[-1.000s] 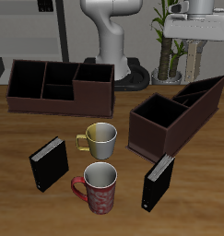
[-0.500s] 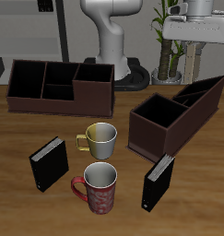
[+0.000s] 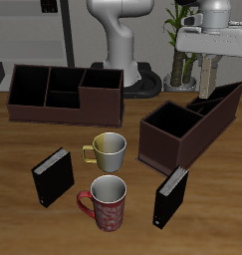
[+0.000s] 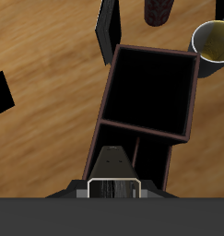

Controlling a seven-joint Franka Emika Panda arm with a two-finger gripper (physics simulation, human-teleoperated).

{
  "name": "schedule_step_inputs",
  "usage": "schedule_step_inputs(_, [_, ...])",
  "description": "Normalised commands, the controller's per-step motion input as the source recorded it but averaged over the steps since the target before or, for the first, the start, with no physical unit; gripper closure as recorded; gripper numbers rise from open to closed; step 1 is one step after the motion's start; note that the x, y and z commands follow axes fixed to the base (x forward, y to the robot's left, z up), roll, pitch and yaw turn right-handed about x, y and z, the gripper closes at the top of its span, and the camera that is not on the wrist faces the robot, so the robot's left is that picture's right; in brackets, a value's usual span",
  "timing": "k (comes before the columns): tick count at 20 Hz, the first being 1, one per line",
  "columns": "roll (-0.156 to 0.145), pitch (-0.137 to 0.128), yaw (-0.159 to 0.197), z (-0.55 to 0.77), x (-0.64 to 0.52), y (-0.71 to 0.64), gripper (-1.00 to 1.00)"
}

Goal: Place the yellow book into the left desk caddy's back compartment

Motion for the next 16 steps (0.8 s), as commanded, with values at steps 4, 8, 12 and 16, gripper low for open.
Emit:
schedule_step_inputs(4, [0.001,0.003,-0.005,-0.03,0.01,-0.01,1.0])
schedule_step_inputs(8, [0.005,0.008,0.005,-0.1,0.04,0.02,1.0])
schedule_step_inputs(12, [0.017,0.008,0.003,-0.13,0.01,0.06,1.0])
schedule_step_inputs(16, [0.02,0.012,0.006,-0.18,0.0,0.05,1.0])
